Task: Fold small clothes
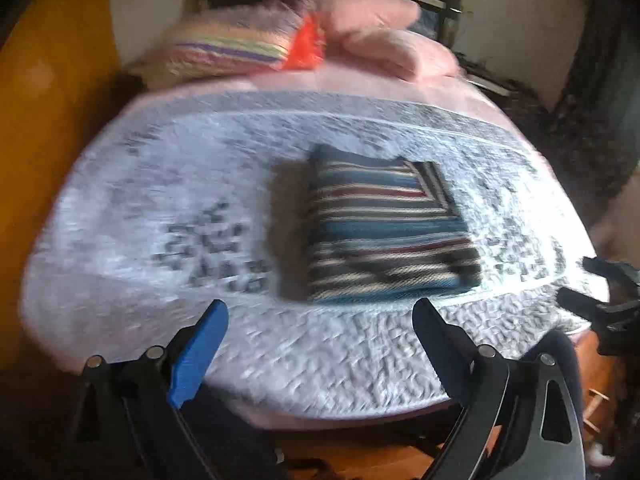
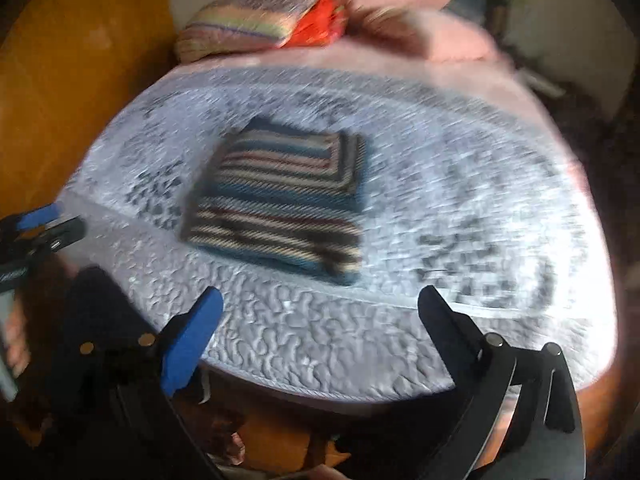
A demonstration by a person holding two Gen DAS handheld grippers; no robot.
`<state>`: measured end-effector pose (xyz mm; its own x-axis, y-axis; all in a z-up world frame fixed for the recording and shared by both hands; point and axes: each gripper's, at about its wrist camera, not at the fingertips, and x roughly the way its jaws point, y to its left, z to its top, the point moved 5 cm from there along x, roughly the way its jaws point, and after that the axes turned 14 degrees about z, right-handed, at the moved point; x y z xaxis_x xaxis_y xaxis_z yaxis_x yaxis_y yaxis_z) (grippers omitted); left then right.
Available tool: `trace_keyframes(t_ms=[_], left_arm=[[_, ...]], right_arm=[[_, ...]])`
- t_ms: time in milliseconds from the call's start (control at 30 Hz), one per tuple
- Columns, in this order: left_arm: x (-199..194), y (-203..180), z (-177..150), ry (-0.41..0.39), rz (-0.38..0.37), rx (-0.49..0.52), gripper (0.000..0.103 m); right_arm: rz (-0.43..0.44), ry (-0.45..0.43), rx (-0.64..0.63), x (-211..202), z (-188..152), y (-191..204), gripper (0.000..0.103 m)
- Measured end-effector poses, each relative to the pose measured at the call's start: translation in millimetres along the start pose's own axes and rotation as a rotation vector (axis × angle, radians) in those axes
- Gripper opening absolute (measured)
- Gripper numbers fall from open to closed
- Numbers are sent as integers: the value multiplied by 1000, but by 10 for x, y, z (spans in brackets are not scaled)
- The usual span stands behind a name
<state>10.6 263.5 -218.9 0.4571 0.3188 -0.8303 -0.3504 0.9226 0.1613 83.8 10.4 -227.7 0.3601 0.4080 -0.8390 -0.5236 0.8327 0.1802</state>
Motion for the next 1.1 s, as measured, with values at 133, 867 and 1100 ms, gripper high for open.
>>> trace_keyframes(t_ms=[133,867,1100], left_arm=[[-543,95,-97,21,11,-24,94],[-1865,29,16,-104,31,96,94],[-1850,-31,32,-103,29,98,94]], right_arm=[[-227,20,-31,-370,-43,210,100],[-78,-146,5,-1892,28,751,100],[-64,-132,6,-1834,47,788,100]])
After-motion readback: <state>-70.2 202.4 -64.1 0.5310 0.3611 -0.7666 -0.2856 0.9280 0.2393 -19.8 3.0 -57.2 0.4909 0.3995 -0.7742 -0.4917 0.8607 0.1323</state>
